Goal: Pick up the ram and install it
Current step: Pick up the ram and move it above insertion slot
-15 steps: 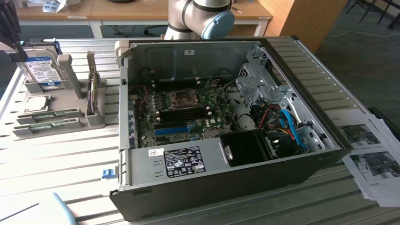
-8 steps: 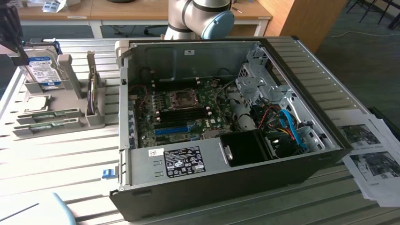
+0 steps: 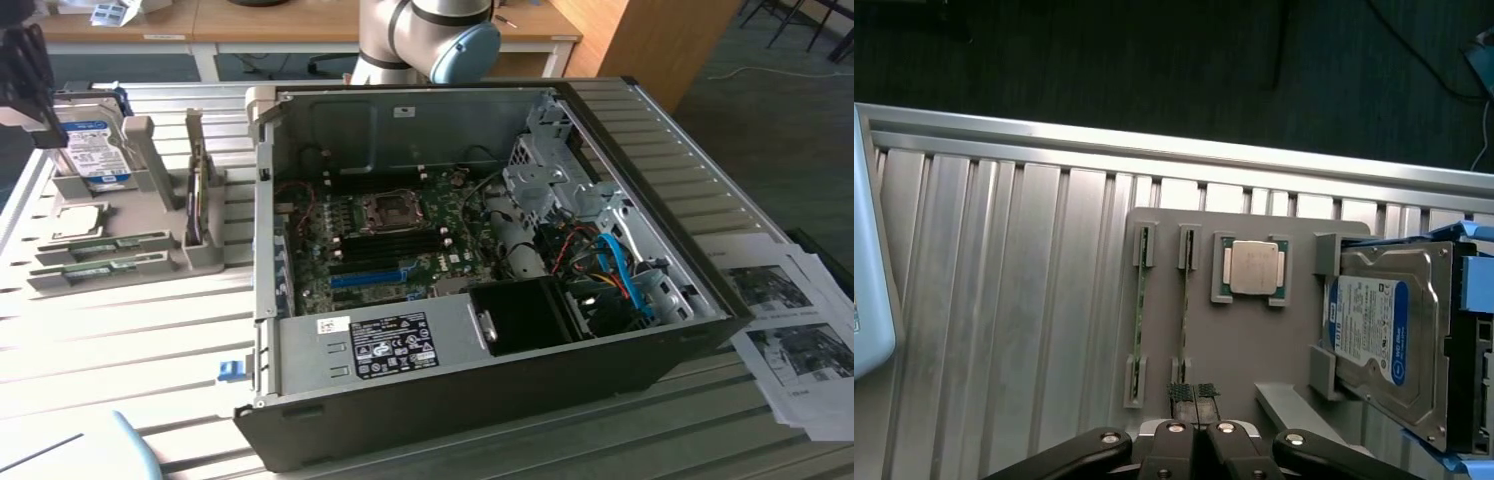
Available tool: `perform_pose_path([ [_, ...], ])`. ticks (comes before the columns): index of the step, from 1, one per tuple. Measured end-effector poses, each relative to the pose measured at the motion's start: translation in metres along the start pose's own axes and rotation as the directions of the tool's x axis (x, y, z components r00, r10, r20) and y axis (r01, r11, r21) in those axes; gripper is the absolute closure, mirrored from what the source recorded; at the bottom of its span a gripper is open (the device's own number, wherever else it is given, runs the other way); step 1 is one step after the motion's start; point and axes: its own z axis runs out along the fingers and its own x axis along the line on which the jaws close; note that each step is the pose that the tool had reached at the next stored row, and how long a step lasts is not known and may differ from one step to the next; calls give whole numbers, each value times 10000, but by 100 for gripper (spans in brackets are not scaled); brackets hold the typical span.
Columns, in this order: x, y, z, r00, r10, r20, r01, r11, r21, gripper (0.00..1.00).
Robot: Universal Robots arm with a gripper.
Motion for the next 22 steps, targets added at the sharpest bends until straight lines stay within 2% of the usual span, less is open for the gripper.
perform_pose_path([
  [4,0,-2,38,10000,0,-1,0,10000,0,91],
  [17,1,-2,39,10000,0,0,0,10000,0,91],
  [18,1,-2,39,10000,1,0,-1,10000,0,90],
  [19,1,-2,39,10000,1,0,-1,10000,-1,84],
  [20,1,-2,39,10000,0,0,0,10000,0,84],
  [21,1,-2,39,10000,1,0,-1,10000,0,78],
  [22,1,-2,39,10000,1,0,-1,10000,0,78],
])
